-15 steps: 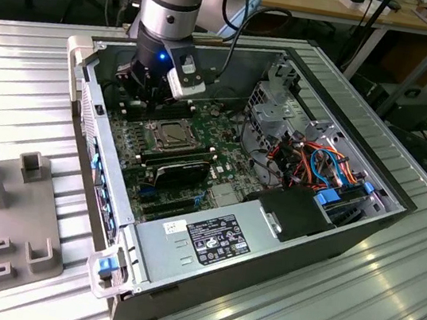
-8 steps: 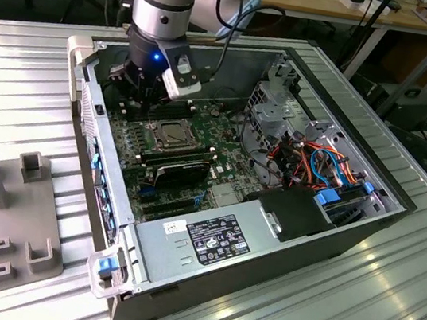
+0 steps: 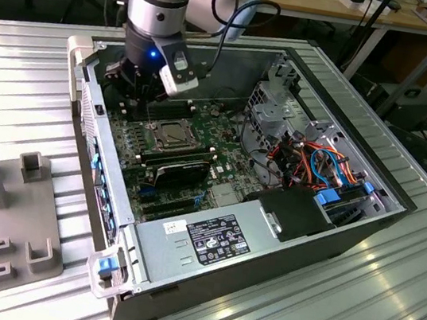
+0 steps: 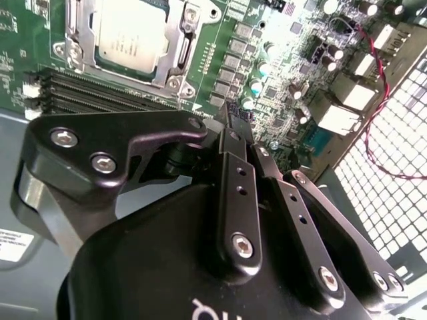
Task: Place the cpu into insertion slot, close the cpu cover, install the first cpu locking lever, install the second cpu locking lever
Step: 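Close the cpu cover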
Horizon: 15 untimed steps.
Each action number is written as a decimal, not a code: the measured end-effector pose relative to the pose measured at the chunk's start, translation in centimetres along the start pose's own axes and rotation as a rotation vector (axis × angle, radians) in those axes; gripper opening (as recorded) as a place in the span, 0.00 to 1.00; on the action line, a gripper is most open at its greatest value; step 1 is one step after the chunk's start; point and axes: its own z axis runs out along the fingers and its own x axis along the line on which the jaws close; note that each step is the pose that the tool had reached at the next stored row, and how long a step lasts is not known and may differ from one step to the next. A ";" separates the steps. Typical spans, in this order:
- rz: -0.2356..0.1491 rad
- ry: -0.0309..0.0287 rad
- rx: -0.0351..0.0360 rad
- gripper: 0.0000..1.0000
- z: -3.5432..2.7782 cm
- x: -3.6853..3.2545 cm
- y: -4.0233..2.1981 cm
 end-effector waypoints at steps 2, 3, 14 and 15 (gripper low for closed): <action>-0.008 0.0001 -0.0001 0.11 0.00 0.27 0.10; -0.010 0.0001 -0.0001 0.11 0.00 0.53 0.06; -0.027 0.0006 -0.0001 0.11 0.02 0.83 1.26; -0.028 0.0006 -0.0002 0.11 0.03 0.79 1.33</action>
